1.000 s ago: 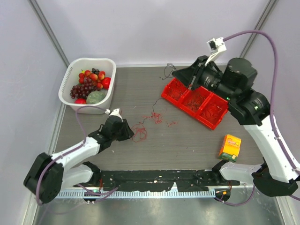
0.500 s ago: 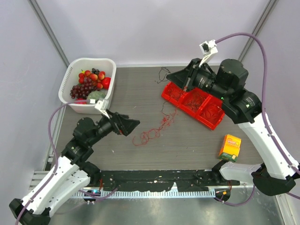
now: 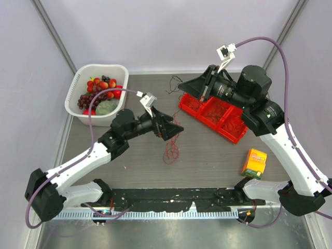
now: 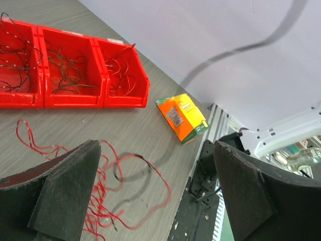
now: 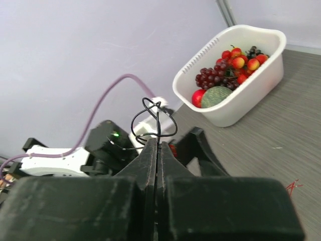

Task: Untangle the cables
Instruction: Untie the cable.

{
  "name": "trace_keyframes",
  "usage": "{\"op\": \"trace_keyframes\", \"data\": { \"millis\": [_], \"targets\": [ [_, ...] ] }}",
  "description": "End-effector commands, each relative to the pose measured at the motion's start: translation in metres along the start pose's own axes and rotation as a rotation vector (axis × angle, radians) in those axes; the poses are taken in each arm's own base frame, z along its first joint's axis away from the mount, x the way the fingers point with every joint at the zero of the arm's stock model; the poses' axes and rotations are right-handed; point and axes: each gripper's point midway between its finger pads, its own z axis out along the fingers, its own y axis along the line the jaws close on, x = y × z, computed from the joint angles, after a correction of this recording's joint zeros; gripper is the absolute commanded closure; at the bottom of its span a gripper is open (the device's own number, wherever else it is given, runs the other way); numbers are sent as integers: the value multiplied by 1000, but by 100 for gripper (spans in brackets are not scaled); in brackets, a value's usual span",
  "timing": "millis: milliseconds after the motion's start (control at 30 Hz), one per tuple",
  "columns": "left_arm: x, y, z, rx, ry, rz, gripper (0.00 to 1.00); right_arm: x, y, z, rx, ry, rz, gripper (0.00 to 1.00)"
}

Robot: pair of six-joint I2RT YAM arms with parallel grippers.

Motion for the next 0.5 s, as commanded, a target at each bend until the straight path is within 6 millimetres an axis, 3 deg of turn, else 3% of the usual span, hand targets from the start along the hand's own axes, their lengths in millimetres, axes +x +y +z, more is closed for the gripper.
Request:
{"op": "trace_keyframes", "data": {
  "millis": [0, 100, 233, 367, 467],
  "targets": [
    [-34, 5, 26, -18, -121, 68, 5, -19, 33, -4, -129, -59, 17, 99],
    [-8, 29, 37, -85, -63, 17, 26, -32, 42, -8, -146, -93, 7, 99],
    [56, 82, 26, -252, 19, -51, 44, -60, 65, -15, -193, -151, -28, 99],
    [121, 145, -7, -502, 126, -89, 50, -97, 89, -16, -244, -227, -72, 99],
    [148, 173, -32, -612, 173, -156, 51, -125, 110, -26, -279, -302, -111, 99]
  ]
}}
